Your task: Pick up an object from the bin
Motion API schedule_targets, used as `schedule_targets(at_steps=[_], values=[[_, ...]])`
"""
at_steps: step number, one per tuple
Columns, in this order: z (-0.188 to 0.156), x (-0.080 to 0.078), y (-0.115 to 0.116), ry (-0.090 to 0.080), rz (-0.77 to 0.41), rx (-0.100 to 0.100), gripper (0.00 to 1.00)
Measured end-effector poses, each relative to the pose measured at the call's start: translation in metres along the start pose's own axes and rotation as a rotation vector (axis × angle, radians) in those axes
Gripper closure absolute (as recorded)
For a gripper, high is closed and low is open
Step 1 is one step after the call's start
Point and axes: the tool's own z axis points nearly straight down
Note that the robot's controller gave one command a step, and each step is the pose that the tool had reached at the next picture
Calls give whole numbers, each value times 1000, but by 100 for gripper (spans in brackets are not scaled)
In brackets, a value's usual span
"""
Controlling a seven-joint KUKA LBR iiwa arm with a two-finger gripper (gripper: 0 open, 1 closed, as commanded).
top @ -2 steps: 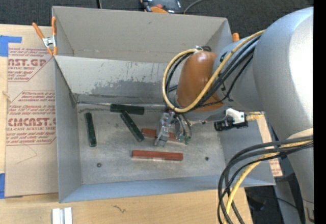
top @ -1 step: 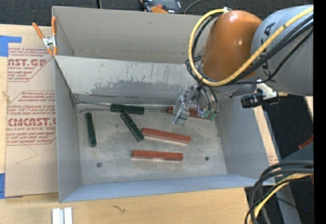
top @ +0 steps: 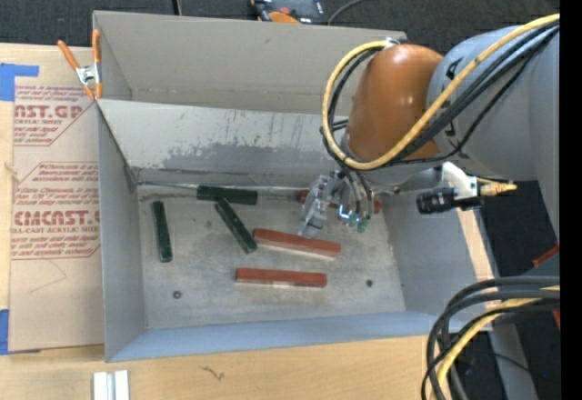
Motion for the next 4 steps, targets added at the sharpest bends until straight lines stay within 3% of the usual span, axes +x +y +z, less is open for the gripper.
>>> schedule_targets(at_steps=[1, 2, 3, 4], values=[[-2, 0, 0, -3, 0, 0, 0], [113, 38, 14, -1, -124, 0, 0], [106, 33, 15, -13, -123, -4, 100], [-93, 17, 28, -13, -153, -5, 100]])
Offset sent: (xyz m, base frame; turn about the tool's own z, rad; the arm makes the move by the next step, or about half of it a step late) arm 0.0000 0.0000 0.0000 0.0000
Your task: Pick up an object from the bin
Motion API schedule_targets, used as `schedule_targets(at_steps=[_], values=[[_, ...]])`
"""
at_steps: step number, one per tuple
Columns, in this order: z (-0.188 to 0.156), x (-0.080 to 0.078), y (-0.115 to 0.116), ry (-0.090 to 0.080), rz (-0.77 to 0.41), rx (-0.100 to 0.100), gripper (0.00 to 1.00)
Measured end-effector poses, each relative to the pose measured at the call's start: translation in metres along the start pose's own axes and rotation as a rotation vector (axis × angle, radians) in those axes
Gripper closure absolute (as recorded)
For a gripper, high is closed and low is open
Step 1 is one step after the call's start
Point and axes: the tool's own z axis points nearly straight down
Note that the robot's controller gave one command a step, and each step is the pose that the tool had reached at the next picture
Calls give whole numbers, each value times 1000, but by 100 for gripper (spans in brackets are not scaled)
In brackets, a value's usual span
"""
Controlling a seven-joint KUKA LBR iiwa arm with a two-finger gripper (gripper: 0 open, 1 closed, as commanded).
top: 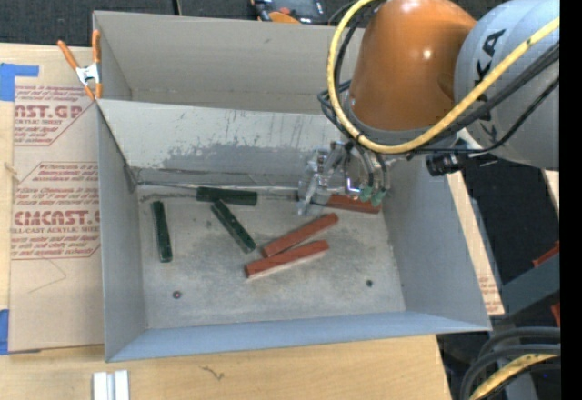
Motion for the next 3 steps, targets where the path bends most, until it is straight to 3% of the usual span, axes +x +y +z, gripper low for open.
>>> schedule_targets(at_steps=[1, 2, 3], values=[[4, 2, -1, 8, 1, 3, 0], [205, 7, -25, 18, -106, 5, 0], [201, 5, -24, 11, -106, 3, 100]])
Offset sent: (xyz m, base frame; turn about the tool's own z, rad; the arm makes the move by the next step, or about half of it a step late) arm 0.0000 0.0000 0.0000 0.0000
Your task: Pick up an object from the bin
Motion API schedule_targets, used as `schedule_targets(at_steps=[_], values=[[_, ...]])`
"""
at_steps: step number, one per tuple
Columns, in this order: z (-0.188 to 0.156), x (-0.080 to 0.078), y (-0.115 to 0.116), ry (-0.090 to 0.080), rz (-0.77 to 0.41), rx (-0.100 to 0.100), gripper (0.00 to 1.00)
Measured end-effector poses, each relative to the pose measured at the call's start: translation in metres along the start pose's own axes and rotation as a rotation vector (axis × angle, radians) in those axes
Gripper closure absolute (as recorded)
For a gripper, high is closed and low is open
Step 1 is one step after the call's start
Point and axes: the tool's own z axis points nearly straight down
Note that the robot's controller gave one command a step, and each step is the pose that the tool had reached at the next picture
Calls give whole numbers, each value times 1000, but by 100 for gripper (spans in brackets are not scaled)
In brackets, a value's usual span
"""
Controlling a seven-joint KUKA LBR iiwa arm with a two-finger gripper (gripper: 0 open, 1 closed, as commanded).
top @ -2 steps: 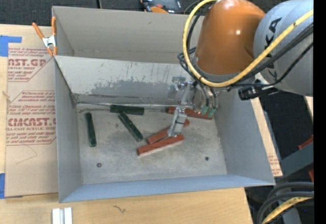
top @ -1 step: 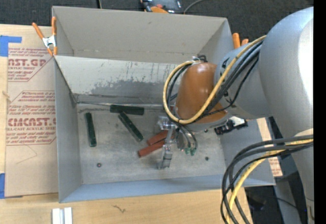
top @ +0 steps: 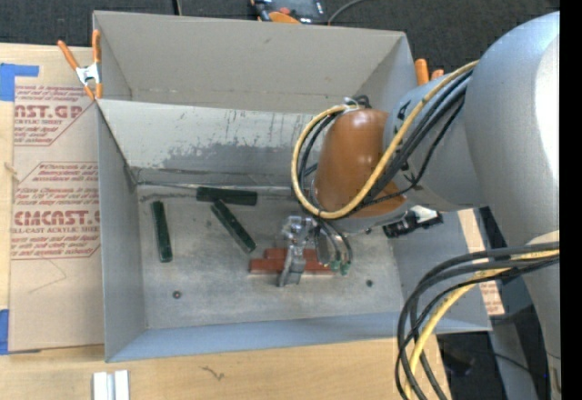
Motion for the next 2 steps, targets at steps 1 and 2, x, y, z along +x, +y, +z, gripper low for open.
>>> schedule_targets(at_steps=[1, 2], values=[[-85, -35, 15, -10, -13, -3, 100], [-162, -2, -31, -8, 17, 0, 100]])
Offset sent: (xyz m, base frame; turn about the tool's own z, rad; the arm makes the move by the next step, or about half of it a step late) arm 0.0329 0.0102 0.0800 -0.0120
